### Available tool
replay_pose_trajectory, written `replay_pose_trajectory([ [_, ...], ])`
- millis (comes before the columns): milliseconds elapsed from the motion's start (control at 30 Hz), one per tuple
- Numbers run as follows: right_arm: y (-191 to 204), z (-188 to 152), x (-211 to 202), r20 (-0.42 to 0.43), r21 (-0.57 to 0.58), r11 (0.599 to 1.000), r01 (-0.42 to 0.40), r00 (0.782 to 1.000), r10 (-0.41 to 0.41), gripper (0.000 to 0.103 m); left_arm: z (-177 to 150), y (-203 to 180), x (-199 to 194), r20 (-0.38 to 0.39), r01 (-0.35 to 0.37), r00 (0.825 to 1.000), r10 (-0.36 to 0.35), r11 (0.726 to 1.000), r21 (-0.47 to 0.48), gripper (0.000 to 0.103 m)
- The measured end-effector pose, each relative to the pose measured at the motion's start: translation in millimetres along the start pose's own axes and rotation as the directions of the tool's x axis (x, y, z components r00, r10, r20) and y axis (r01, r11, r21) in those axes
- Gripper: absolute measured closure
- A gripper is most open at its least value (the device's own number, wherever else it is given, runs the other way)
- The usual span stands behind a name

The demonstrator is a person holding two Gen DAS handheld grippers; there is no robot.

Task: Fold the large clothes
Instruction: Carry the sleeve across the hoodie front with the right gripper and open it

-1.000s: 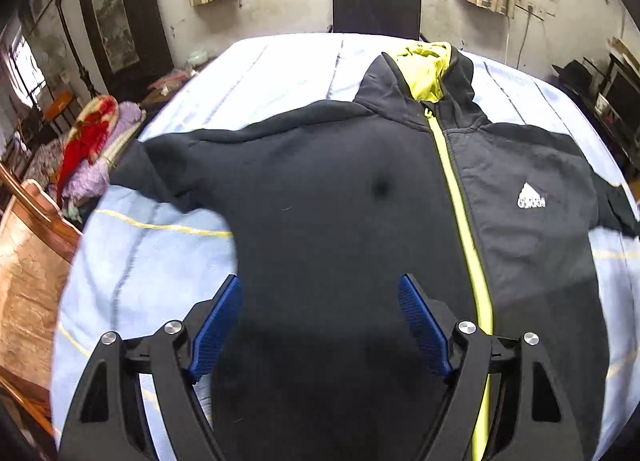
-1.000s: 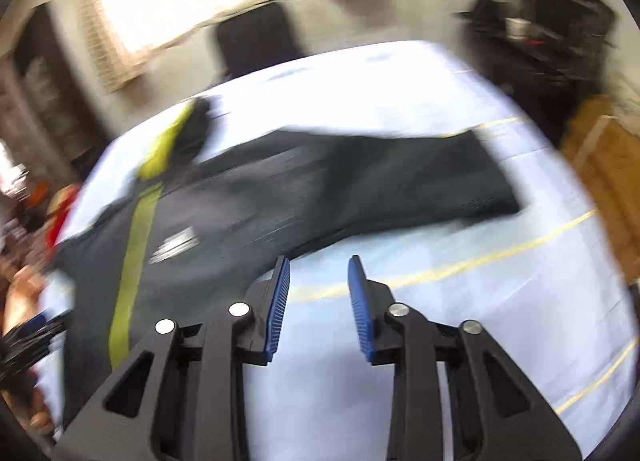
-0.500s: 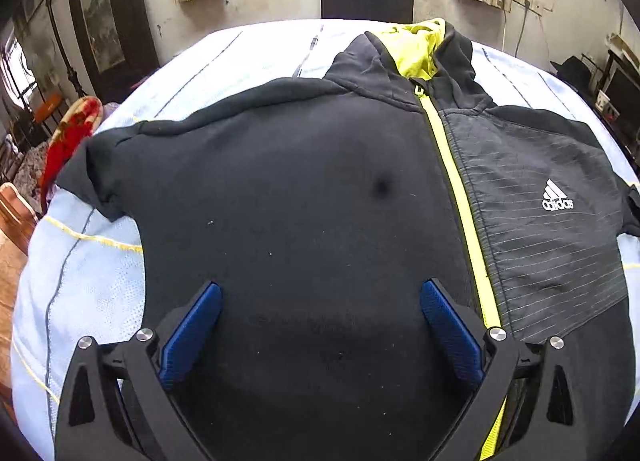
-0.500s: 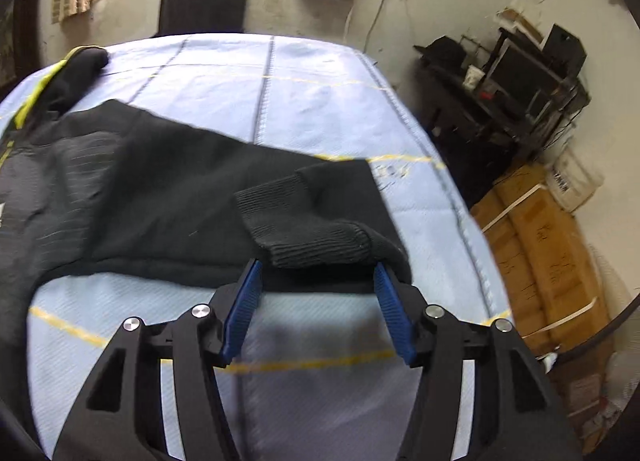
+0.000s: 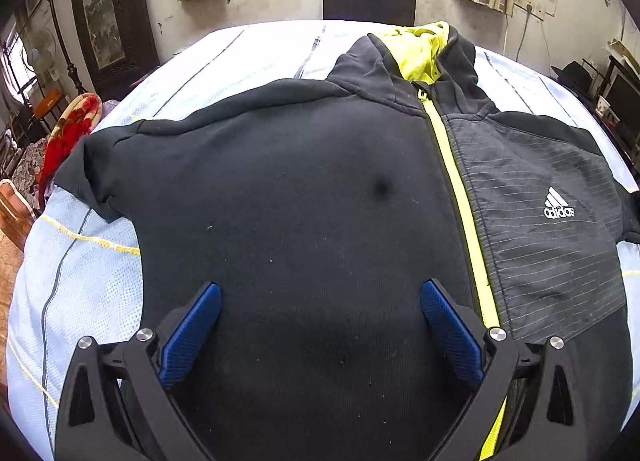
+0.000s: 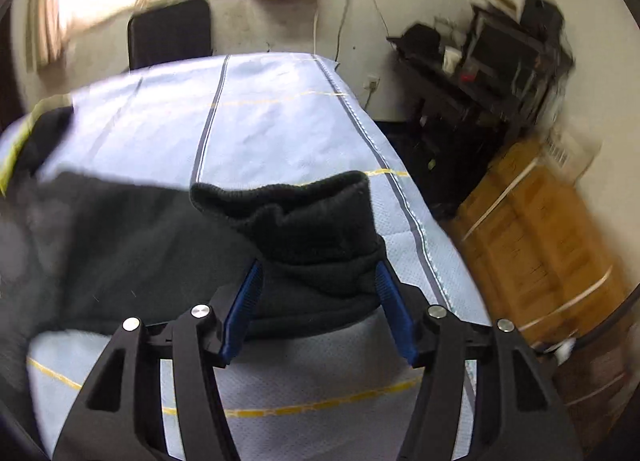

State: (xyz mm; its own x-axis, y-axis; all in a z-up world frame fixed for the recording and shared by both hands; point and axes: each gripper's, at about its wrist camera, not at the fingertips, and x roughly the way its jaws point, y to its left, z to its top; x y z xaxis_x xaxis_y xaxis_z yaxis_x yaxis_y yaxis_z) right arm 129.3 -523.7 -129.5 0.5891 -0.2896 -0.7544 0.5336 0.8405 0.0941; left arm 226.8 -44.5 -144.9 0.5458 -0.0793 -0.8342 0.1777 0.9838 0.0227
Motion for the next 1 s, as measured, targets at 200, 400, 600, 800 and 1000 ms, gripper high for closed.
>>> replay_pose_trajectory([
  [200, -44.3, 2.4, 7.2, -0.025, 0.207, 0.971, -0.123, 0.991, 0.130, 0.046, 0.3, 0.7, -0.2, 0.001, 0.000, 1.000, 0.000, 1.000, -0.001, 0.003],
  [400, -65.1, -7.8, 7.0, 0.008, 0.313, 0.936, -0.160, 0.986, 0.166, 0.049, 0.4, 0.8, 0.0, 0.001, 0.000, 1.000, 0.000, 1.000, -0.001, 0.003],
  [600, -45.7, -6.7, -5.7, 0.013, 0.273, 0.952, -0.139, 0.990, 0.141, 0.083, 0.4, 0.6, 0.1, 0.001, 0.001, 1.000, -0.001, 1.000, 0.000, 0.003],
  [800, 34.5, 11.8, -58.0, 0.065, 0.138, 0.960, -0.245, 0.969, 0.238, 0.084, 2.0, 2.7, -0.2, -0.005, 0.011, 1.000, -0.011, 1.000, 0.004, 0.003],
  [1000, 143.0, 17.6, -96.2, 0.064, 0.003, 0.941, -0.339, 0.939, 0.338, 0.083, 0.3, 3.3, -10.8, 0.048, -0.017, 0.999, 0.016, 0.999, 0.026, 0.006],
])
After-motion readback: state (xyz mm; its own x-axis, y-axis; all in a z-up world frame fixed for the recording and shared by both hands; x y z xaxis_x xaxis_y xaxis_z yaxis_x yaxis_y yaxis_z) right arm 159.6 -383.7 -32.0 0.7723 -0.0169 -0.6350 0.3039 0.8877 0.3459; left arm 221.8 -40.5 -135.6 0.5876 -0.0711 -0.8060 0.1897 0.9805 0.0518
